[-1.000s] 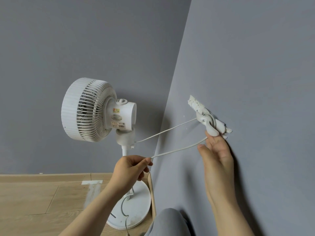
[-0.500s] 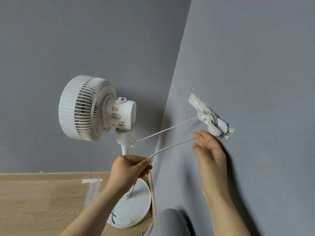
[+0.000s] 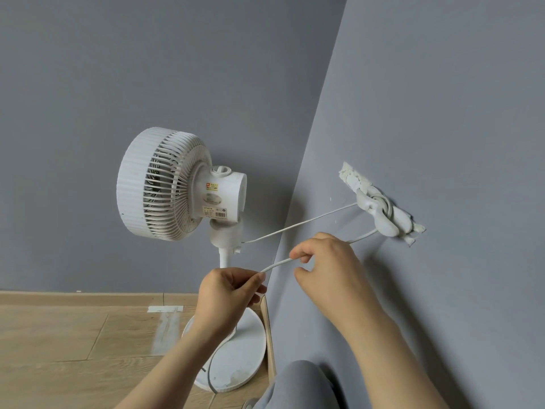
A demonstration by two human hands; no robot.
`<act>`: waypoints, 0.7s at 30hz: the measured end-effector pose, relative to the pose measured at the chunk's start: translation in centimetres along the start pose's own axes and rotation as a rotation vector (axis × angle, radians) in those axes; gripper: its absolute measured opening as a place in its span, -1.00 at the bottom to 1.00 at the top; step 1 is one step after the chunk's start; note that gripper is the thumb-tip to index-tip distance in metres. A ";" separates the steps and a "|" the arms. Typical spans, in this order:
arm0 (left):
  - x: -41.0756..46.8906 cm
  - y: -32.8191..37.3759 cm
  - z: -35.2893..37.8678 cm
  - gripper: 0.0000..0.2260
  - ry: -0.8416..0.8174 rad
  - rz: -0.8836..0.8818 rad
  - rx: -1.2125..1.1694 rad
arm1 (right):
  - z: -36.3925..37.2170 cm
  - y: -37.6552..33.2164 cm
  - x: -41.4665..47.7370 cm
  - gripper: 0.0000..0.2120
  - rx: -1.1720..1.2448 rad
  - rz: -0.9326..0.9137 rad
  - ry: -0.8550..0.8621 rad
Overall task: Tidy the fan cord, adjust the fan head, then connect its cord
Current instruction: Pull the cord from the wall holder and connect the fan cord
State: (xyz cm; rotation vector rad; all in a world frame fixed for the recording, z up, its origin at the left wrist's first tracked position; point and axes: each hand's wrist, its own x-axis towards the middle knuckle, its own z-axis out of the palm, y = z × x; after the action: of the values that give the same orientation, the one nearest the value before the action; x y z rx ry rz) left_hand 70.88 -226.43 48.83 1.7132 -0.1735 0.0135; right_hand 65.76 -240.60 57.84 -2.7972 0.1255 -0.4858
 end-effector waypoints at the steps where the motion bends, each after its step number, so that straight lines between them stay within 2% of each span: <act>1: -0.1 0.0 -0.1 -0.85 -0.001 0.008 0.002 | 0.2 -0.2 0.1 -0.73 -0.021 0.009 -0.001; 5: -0.1 0.0 -0.4 -0.82 -0.012 0.020 0.019 | 1.0 -0.7 1.0 -0.73 -0.117 0.022 -0.087; 9: -0.3 -0.3 -0.7 -0.84 -0.055 0.030 -0.027 | 1.1 -1.1 2.4 -0.91 -0.147 0.027 -0.121; 12: -0.3 -0.5 -0.9 -0.85 -0.076 0.029 -0.073 | 1.2 -1.1 3.4 -0.92 -0.224 -0.031 -0.159; 21: 0.0 -1.4 -2.3 -0.86 -0.073 0.019 -0.094 | 1.2 -0.6 6.7 -0.95 -0.247 -0.076 -0.154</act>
State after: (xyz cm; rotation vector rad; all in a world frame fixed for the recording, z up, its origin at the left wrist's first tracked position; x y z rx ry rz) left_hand 71.28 -223.98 47.83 1.6195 -0.2412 -0.0420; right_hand 72.49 -240.62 59.08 -3.0784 0.0481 -0.2865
